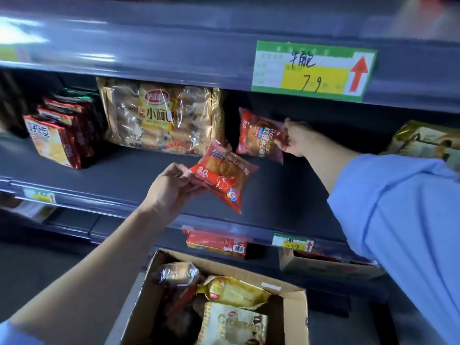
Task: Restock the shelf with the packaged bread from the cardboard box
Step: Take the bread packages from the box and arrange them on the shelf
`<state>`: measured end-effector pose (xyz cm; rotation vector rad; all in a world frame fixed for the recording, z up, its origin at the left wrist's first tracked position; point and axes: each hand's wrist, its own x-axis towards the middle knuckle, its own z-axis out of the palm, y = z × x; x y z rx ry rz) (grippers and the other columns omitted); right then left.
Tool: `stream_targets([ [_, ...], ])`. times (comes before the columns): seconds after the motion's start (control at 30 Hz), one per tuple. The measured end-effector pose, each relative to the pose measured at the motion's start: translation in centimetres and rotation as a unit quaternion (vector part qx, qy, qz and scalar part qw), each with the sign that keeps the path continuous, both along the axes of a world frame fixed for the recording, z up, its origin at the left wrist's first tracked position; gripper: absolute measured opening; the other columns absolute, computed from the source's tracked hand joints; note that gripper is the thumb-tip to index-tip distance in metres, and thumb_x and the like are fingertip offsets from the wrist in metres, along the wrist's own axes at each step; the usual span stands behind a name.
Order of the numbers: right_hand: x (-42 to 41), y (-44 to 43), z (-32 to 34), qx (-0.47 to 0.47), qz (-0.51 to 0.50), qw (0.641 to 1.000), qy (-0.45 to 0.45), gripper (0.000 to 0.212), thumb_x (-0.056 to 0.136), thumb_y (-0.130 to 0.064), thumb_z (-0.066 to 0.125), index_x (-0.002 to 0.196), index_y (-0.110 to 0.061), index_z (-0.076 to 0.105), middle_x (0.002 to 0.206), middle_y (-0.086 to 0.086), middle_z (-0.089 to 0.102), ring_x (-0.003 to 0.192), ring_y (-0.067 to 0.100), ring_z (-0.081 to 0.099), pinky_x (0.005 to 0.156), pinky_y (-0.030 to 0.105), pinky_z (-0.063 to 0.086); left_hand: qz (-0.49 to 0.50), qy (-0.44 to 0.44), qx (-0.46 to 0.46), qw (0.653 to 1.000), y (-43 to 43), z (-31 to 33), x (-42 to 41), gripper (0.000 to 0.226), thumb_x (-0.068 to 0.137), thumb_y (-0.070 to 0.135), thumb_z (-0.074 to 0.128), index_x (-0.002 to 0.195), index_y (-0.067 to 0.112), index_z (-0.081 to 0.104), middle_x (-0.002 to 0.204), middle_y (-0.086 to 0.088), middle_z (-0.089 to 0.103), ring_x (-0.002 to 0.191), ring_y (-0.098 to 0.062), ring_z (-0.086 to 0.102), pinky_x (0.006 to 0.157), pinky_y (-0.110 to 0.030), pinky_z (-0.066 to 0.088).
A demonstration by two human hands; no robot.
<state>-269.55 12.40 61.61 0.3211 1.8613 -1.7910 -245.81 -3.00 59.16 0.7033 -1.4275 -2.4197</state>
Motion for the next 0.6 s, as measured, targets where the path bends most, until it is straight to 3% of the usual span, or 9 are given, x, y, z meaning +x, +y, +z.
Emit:
stream_targets([
  [0.1,-1.6,-1.5,-1.3,-0.017,0.012,1.000,-0.010,0.031,0.099,-0.040,0.042,0.083,-0.014,0.048,0.085,0.006,0.053,0.066,0.014,0.051,0.037,0.016,0.049,0.015,-0.003,0.008,1.000,-0.9,-1.1,-0.1,0.036,0.093,-0.013,0.026,0.069,0.008,0.042,0.052,-0.006,0.063,0.054,-0.018,0.068,0.055,-0.030,0.060],
  [0.17,-2.4,-2.1,-2.0,-0.058,0.005,0.998,-0.005,0.027,0.099,-0.037,0.043,0.107,-0.012,0.053,0.113,0.009,0.054,0.079,0.017,0.057,0.064,0.020,0.057,0.018,-0.003,0.012,1.000,-1.3,-1.7,-0.2,0.036,0.093,-0.012,0.027,0.069,0.009,0.042,0.052,-0.005,0.062,0.053,-0.017,0.068,0.054,-0.029,0.059],
  [0.23,-2.8,-2.4,-2.6,-0.079,0.001,0.997,0.000,0.037,0.100,-0.030,0.044,0.131,-0.010,0.046,0.137,0.006,0.045,0.110,0.023,0.057,0.094,0.029,0.049,0.019,-0.001,0.017,1.000,-1.3,-2.1,-0.5,0.035,0.093,-0.012,0.027,0.069,0.009,0.042,0.052,-0.005,0.062,0.053,-0.017,0.068,0.056,-0.031,0.060],
  [0.3,-2.8,-2.3,-2.8,-0.077,0.013,0.997,0.006,0.040,0.101,-0.026,0.042,0.139,-0.013,0.041,0.149,0.004,0.037,0.130,0.025,0.047,0.105,0.031,0.041,0.023,-0.001,0.025,0.999,-1.2,-2.4,-1.0,0.035,0.094,-0.012,0.029,0.068,0.009,0.042,0.053,-0.006,0.060,0.053,-0.017,0.067,0.059,-0.033,0.061],
  [0.5,-2.9,-0.1,-2.4,-0.015,0.036,0.999,0.019,0.043,0.100,-0.024,0.046,0.141,-0.012,0.040,0.151,0.011,0.035,0.131,0.026,0.047,0.098,0.029,0.043,0.022,-0.002,0.037,0.999,-1.0,-2.3,-2.3,0.034,0.094,-0.010,0.030,0.069,0.009,0.043,0.052,-0.007,0.061,0.053,-0.018,0.067,0.057,-0.031,0.060],
  [0.6,-2.3,1.5,-2.0,0.016,0.055,0.998,0.026,0.032,0.100,-0.025,0.046,0.129,-0.013,0.047,0.146,0.012,0.043,0.130,0.026,0.048,0.089,0.026,0.044,0.021,-0.004,0.049,0.999,-0.7,-2.1,-3.0,0.034,0.096,-0.007,0.032,0.069,0.010,0.042,0.061,-0.011,0.060,0.064,-0.023,0.063,0.058,-0.032,0.061],
])
